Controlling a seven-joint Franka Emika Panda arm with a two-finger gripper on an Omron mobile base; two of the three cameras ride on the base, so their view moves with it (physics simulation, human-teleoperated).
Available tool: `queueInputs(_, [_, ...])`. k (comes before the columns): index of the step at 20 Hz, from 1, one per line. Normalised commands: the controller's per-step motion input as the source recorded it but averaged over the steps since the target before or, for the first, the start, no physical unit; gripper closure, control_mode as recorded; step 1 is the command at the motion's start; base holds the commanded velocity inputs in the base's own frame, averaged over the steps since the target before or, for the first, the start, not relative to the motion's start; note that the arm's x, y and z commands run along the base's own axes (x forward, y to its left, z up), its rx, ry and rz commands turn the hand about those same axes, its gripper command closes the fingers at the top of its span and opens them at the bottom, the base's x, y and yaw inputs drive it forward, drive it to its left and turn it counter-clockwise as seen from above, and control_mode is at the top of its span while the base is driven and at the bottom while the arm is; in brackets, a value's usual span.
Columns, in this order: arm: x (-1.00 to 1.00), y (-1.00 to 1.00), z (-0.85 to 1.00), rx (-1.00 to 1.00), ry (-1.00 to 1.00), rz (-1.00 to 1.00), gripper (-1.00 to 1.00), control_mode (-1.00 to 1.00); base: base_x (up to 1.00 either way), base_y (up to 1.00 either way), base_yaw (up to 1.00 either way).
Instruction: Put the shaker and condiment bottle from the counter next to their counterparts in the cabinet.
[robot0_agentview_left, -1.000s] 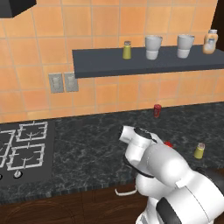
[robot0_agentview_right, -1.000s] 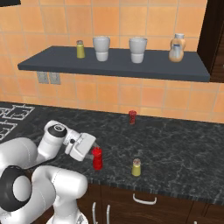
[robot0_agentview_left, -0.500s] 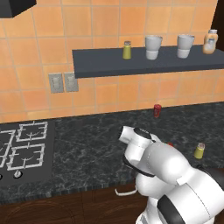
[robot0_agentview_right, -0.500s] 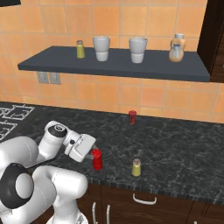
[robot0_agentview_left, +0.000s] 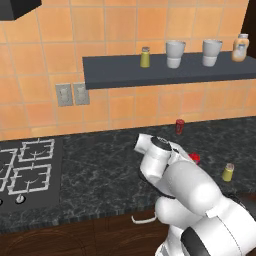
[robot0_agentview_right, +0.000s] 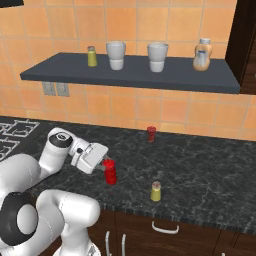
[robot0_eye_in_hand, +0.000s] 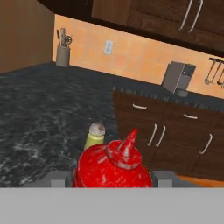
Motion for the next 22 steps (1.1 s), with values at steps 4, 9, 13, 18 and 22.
queueInputs(4, [-0.09, 0.00, 0.79, -0.12, -0.03, 0.07, 1.00, -1.00, 0.00, 0.00, 0.00])
queueInputs(9, [-0.19, -0.10, 0.79, -0.11, -0.01, 0.08, 1.00, -1.00, 0.00, 0.00, 0.00])
queueInputs(13, [-0.29, -0.28, 0.82, -0.06, 0.00, 0.08, 1.00, -1.00, 0.00, 0.00, 0.00])
queueInputs(18, [-0.32, -0.40, 0.86, -0.01, 0.00, 0.10, 1.00, -1.00, 0.00, 0.00, 0.00])
queueInputs(22, [-0.22, -0.45, 0.81, 0.00, 0.00, 0.15, 1.00, -1.00, 0.00, 0.00, 0.00])
